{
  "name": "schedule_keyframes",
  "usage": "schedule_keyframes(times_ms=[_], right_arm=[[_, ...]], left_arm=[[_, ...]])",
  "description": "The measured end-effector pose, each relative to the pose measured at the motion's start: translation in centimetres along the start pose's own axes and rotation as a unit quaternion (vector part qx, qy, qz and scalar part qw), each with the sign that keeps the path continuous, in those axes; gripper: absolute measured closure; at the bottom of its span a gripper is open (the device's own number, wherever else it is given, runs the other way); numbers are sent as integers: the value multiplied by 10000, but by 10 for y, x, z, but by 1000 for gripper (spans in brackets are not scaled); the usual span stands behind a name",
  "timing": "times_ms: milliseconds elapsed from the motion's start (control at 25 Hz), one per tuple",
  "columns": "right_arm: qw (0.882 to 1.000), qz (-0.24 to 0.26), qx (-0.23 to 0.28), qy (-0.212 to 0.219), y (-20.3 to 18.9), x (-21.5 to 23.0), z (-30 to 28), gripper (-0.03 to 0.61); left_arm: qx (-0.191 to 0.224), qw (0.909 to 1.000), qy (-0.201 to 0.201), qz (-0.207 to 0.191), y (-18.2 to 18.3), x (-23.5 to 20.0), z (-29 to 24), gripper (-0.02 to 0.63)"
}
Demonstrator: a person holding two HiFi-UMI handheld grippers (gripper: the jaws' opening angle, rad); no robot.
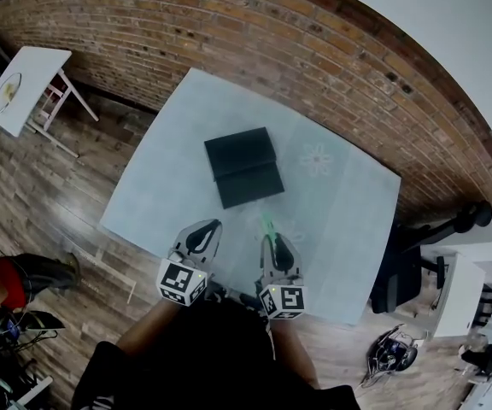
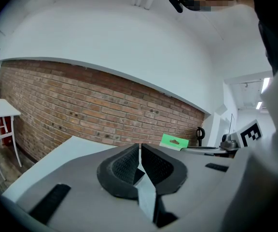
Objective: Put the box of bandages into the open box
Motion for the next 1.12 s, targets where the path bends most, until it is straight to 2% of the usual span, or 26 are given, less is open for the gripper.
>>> schedule_keyframes(times_ms=[480,1120], right_arm=[[9994,190,-285,72,-14,-8,-39,480],[9968,477,-638,27,-30,4,-93,480]], left_arm=[[-183,9996,-33,205,-6,-32,-15,571],[-349,9985,-144,384,-10,-68,-55,571]])
Point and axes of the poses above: the fingertips, and each gripper's own axes: z backward along the fingers, x to its right, y out of its top, the point moved 9 cm from there along z, backward along the fingers, and after that the axes turned 5 degrees about -y, right-handed, at the moved point
